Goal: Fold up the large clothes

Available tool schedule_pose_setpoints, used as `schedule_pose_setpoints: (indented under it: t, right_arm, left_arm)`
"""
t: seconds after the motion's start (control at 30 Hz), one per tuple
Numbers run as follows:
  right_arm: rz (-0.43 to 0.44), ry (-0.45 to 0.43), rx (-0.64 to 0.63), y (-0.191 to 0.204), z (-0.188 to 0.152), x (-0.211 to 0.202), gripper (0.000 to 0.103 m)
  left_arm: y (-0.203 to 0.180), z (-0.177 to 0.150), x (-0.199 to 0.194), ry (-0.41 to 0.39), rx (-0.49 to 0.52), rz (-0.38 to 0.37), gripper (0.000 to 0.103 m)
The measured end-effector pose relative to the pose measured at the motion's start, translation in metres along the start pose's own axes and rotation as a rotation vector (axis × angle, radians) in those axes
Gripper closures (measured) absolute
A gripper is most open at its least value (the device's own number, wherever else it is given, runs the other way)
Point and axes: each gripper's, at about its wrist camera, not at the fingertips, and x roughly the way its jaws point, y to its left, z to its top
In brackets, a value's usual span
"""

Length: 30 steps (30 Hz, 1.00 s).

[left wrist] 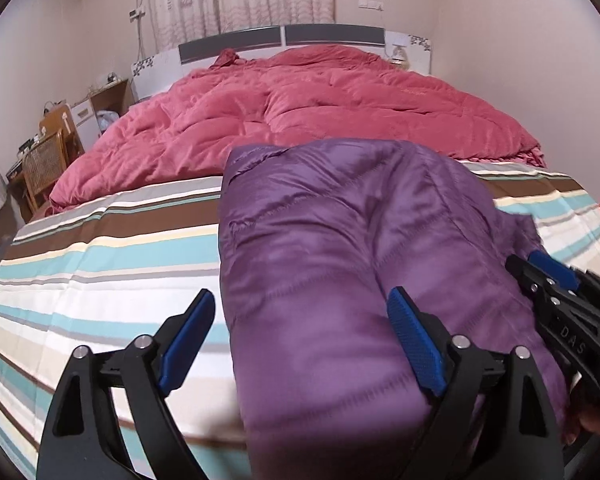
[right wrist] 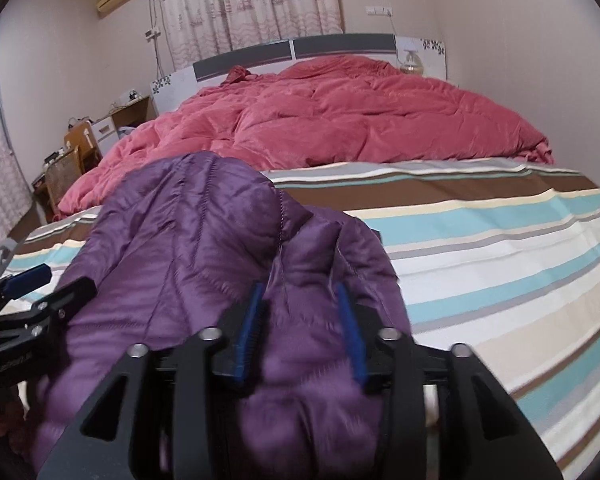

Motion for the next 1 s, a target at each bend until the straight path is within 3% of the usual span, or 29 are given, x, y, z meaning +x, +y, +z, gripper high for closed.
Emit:
schedule_pose_setpoints:
  t: [0.1,0.4,0.6,0.67,0.77,1.0]
  right_arm:
    - [0.004,0.002,0.016,-0.002,-0.004,-0.012,0.057]
    - [-0.024,0.054,-0.022,-0.005,-0.013,0.014,0.057]
    - [-0.012,0.065,0.006,-0.008,-0.011,0.006,0.055]
    - [0.010,0.068,0.052,-0.013,-0.009,-0.001,0.055]
    - [0.027,0.058,0.078,-0.015,-0.007,-0.014,0.039]
    - [0.050,0.063,0.065,-0.011,-0.008,-0.031,0.033]
  left_arm:
    - [-0.006,-0.009,-0.009,-0.006,0.030,0.000,0.013]
    - [-0.004,-0.019,0.011,0.039,0.002,-0.018,0.013]
    - [-0.004,-0.020,0.005,0.039,-0.019,-0.026,0.013]
    - [0.001,-0.022,-0.001,0.035,-0.053,-0.027,0.004]
    - [0.010,-0.027,-0.006,0.036,-0.099,-0.041,0.002]
    - [0.017,-0.033,-0.017,0.036,-0.121,-0.058,0.002]
